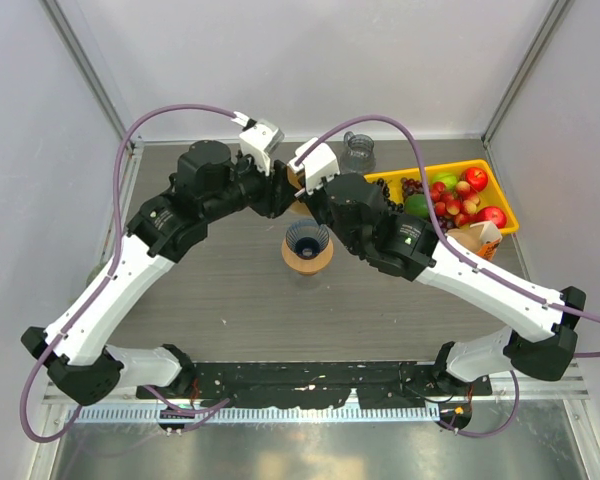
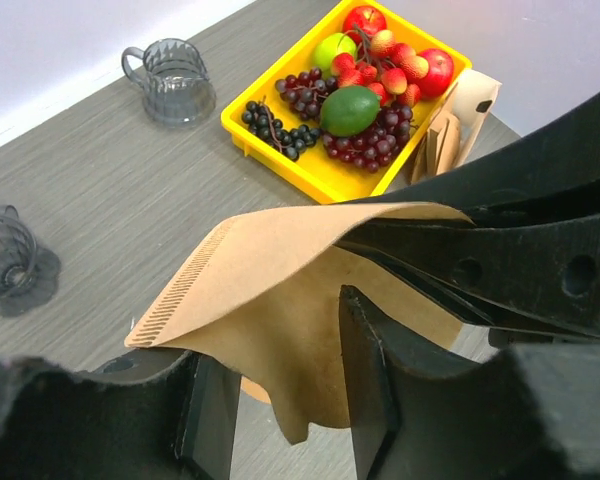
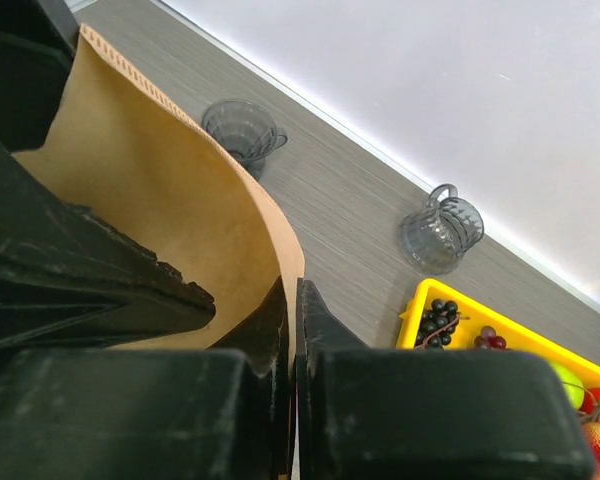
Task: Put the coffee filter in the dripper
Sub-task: Place the coffee filter in the coffee dripper.
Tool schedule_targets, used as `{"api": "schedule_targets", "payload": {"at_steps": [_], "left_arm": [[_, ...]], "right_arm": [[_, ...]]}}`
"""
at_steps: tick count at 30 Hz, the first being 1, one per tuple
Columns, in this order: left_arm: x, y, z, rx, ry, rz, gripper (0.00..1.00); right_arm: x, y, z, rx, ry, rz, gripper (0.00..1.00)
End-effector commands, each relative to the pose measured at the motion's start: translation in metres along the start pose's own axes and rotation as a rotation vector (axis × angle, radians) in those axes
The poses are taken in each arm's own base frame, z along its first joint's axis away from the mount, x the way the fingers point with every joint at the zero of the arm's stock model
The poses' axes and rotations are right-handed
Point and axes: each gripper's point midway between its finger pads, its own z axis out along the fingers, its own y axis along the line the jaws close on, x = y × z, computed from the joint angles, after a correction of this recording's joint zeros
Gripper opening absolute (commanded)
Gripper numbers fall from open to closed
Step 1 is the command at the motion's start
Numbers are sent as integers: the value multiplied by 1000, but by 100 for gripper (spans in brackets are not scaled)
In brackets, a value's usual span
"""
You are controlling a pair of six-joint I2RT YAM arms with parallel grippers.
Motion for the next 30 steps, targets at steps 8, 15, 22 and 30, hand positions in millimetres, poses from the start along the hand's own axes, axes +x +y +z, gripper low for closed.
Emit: {"api": "schedule_targets", "payload": {"at_steps": [8, 15, 22, 30], "left_arm": [[-20, 1, -18, 10, -54, 81, 52], [-11, -6, -10, 43, -4, 34, 52], [-15, 4, -13, 1, -34, 65, 59], [-16, 2, -25, 46, -42, 122, 61]], "right_arm": [[-21, 5, -19, -118, -97, -20, 5], [-21, 10, -17, -150, -101, -75, 5], [-17, 8, -15, -137, -84, -111, 5], [-7, 10, -22, -171, -64, -139, 5]]}}
